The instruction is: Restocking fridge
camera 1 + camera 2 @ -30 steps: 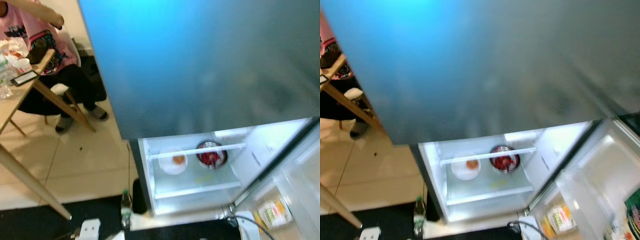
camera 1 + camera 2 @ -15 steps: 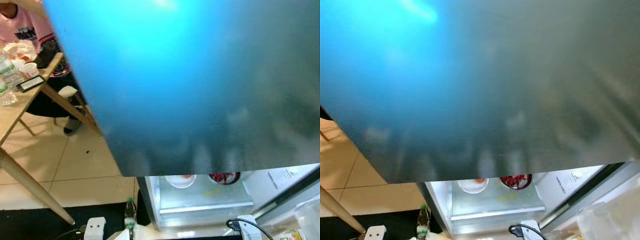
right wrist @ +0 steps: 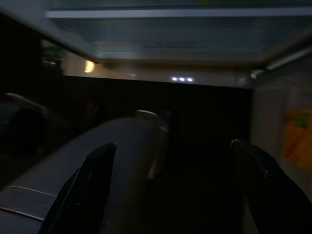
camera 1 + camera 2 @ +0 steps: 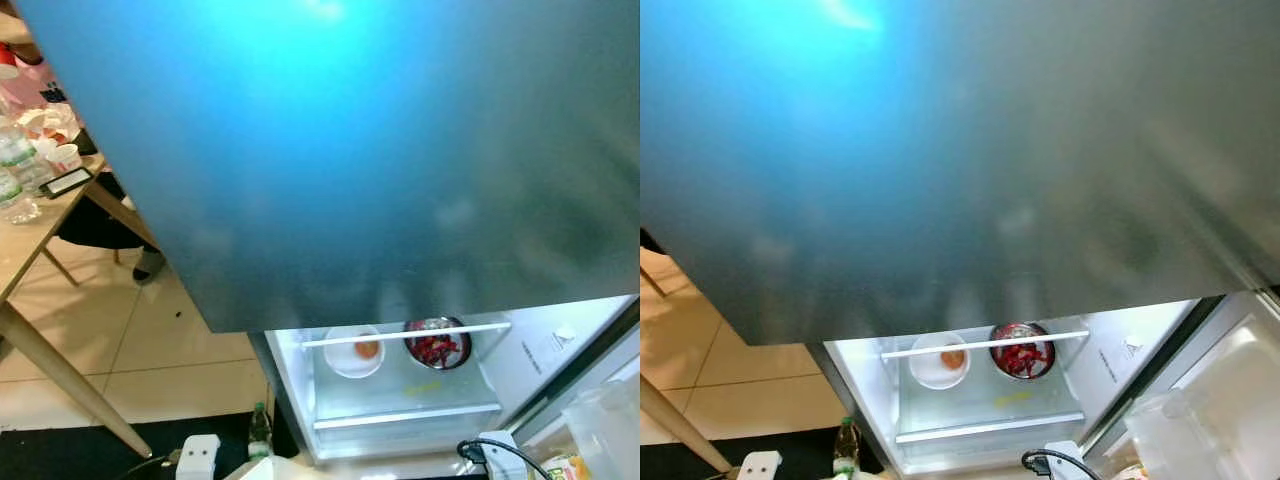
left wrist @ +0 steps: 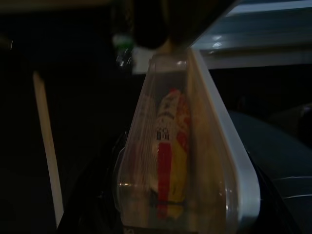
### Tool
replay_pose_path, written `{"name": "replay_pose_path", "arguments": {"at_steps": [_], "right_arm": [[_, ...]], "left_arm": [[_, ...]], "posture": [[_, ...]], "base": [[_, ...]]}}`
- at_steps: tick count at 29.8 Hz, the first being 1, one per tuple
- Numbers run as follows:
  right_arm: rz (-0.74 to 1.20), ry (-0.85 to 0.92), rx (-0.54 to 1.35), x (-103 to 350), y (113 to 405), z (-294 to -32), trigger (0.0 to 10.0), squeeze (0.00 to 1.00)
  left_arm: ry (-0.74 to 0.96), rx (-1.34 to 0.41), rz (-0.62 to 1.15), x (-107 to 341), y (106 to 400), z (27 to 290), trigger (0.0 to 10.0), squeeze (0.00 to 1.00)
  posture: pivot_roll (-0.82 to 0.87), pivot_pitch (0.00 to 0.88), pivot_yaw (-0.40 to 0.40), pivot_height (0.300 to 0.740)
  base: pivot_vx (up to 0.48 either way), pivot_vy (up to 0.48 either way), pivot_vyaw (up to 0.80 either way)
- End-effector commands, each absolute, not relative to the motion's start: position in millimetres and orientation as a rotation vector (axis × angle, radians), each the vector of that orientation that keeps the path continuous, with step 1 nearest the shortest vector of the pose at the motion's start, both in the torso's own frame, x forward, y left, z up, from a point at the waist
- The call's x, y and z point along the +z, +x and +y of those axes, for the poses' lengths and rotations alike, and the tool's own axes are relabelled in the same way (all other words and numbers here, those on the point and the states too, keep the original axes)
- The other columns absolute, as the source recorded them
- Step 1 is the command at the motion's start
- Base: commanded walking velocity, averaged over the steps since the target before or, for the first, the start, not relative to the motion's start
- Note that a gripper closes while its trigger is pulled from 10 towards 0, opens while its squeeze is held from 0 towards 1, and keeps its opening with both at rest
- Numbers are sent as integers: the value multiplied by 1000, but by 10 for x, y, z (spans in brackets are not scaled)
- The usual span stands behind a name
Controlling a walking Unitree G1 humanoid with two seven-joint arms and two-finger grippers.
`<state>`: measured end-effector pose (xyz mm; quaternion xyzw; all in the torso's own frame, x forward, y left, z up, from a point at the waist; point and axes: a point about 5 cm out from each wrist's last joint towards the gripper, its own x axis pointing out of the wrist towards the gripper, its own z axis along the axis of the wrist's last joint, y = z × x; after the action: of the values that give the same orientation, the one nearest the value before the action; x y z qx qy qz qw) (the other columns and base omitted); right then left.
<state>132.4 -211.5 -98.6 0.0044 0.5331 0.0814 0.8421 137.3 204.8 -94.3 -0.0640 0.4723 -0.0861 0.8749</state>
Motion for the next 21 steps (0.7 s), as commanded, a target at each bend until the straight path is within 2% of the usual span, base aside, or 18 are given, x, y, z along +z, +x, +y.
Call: {"name": "replay_pose_path", "arguments": {"at_steps": [1,4,5,7,11,12,17,21], "right_arm": [[1124,26,190,-998,1312,-2057,10000,0],[1119,13,194,-983,1353,-2068,10000,0],[1119,13,194,-983,1353,-2068,10000,0],[1119,9,195,-982,1357,-2069,10000,0],[1122,9,196,-985,1349,-2063,10000,0],[1127,9,199,-993,1332,-2055,10000,0],[1139,10,198,-1008,1295,-2046,10000,0],[1114,56,183,-988,1343,-2044,10000,0]], "left_arm": [[-157,-340,923,-885,1504,1874,10000,0],[-68,-590,879,-790,1668,1714,10000,0],[-68,-590,879,-790,1668,1714,10000,0],[72,-748,926,-788,1665,1677,10000,0],[112,-825,941,-777,1670,1664,10000,0],[121,-911,941,-748,1685,1643,10000,0],[135,-1116,949,-662,1723,1632,10000,0],[170,-1134,898,-592,1833,1638,10000,0]], "posture": [[5,64,57,740],[7,63,57,740],[7,63,57,740],[4,63,59,740],[3,63,60,740],[3,63,60,740],[1,63,63,740],[1,63,63,740]], "base": [[0,0,0],[0,0,0],[0,0,0],[0,0,0],[0,0,0],[0,0,0],[0,0,0],[0,0,0]]}}
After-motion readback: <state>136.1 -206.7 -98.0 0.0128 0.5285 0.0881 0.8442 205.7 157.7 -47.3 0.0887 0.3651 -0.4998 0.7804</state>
